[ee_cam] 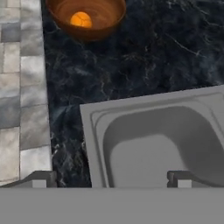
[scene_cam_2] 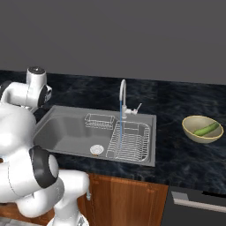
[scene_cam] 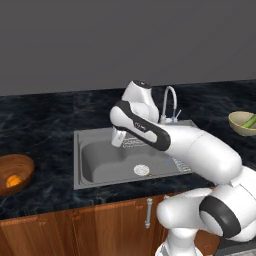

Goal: Pick the oranges from the sink and place them in one bowl. Place the cucumber in the other bowl. Then turn off the sink faucet.

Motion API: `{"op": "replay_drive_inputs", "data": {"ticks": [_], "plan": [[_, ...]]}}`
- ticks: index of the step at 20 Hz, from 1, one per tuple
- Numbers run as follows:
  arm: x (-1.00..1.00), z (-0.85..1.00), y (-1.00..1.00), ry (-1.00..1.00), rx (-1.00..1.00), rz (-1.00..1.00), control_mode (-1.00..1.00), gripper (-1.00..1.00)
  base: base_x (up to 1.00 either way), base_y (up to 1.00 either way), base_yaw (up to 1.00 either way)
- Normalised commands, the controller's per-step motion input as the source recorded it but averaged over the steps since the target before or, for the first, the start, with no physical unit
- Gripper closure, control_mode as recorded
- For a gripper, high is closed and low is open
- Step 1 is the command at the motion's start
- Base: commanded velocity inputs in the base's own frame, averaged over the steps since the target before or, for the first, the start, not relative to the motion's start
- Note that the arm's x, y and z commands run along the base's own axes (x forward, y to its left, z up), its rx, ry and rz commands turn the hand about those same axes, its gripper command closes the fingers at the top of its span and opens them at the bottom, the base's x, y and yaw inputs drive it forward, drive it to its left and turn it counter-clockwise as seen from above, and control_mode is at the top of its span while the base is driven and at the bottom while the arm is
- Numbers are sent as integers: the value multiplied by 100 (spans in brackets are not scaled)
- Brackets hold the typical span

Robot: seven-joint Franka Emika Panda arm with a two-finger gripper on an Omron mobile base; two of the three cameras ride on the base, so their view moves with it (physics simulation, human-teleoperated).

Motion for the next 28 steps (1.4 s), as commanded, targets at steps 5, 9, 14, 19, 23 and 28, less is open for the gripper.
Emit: {"op": "replay_drive_inputs", "data": {"ticks": [5, 9, 14, 19, 23, 28], "plan": [[0, -6, -40, 14, 6, -44, -100, -100, 0, 0, 0], [0, -8, -27, 12, 5, -46, -100, -100, 0, 0, 0], [0, -1, -40, 11, 5, -43, -100, -100, 0, 0, 0], [-1, -2, -50, 14, 7, -37, -100, -100, 0, 0, 0], [-2, -20, -43, 14, 5, -33, -100, -100, 0, 0, 0], [0, -36, -32, 11, 2, -29, -100, -100, 0, 0, 0]]}}
